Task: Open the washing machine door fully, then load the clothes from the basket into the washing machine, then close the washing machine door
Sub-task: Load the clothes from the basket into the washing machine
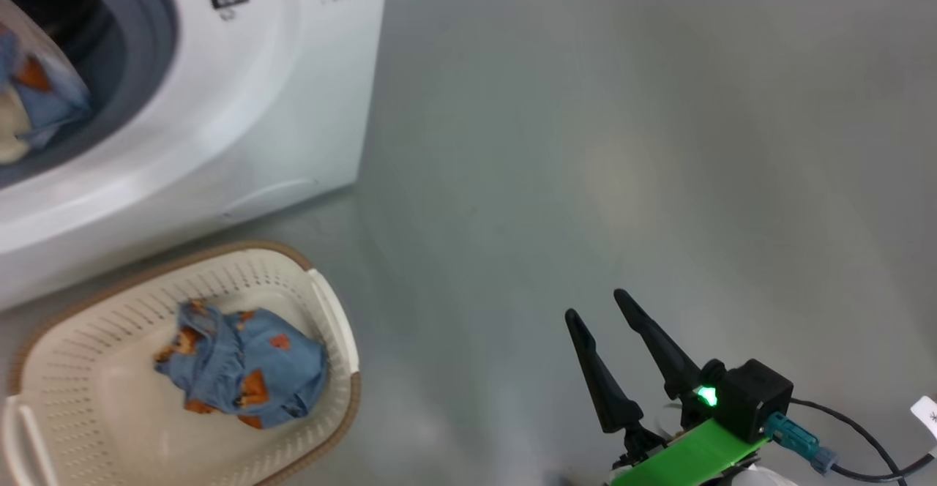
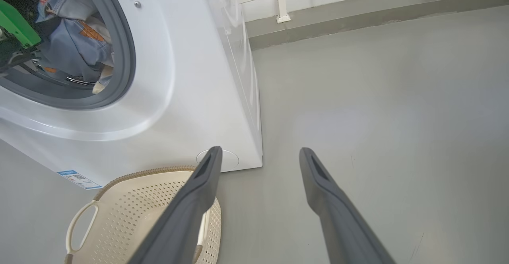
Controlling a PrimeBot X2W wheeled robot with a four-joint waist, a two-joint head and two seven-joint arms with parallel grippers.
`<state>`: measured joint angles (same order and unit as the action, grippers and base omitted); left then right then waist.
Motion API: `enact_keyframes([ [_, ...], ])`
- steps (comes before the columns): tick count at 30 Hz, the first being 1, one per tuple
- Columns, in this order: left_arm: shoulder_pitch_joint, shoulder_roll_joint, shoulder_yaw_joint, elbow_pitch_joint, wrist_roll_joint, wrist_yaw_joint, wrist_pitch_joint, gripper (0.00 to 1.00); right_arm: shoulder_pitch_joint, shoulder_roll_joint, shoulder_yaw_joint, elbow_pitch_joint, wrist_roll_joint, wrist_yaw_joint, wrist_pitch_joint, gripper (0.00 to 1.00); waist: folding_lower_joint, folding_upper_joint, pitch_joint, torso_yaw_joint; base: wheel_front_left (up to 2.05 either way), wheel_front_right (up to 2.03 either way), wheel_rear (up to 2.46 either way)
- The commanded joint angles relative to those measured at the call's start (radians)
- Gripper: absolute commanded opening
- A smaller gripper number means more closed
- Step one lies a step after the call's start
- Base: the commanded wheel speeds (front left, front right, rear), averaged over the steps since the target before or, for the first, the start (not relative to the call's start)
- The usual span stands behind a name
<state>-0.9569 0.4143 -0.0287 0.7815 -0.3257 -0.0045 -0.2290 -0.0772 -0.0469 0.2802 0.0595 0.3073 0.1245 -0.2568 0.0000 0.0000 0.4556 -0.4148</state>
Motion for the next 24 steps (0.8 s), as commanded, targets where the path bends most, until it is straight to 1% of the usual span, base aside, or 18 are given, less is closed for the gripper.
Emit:
enact_keyframes([
  [1, -0.054, 0.071, 0.021, 0.005, 0.018, 0.0, -0.01, 0.0, -0.019, -0.003, 0.028, -0.028, 0.01, 0.006, -0.005, 1.0, 0.0, 0.0, 0.087, -0.059, 0.0, 0.0, 0.0],
  [5, -0.147, 0.107, 0.002, 0.068, 0.047, -0.004, -0.02, 0.0, -0.026, -0.003, 0.046, -0.03, 0.012, 0.006, -0.005, 1.0, 0.0, 0.0, 0.125, -0.071, 0.0, 0.0, 0.0],
  [13, -0.278, 0.137, -0.009, 0.117, 0.077, 0.008, -0.031, 0.0, -0.029, -0.003, 0.063, -0.047, 0.017, 0.006, -0.005, 1.0, 0.0, 0.0, 0.184, -0.081, 0.0, 0.0, 0.0],
  [19, -0.325, 0.161, 0.004, 0.088, 0.095, 0.036, -0.032, 0.0, -0.03, -0.003, 0.072, -0.05, 0.016, 0.006, -0.005, 1.0, 0.0, 0.0, 0.212, -0.086, 0.0, 0.0, 0.0],
  [24, -0.338, 0.168, 0.009, 0.082, 0.106, 0.044, -0.032, 0.0, -0.032, -0.003, 0.077, -0.049, 0.024, 0.006, -0.005, 1.0, 0.0, 0.0, 0.218, -0.088, 0.0, 0.0, 0.0],
])
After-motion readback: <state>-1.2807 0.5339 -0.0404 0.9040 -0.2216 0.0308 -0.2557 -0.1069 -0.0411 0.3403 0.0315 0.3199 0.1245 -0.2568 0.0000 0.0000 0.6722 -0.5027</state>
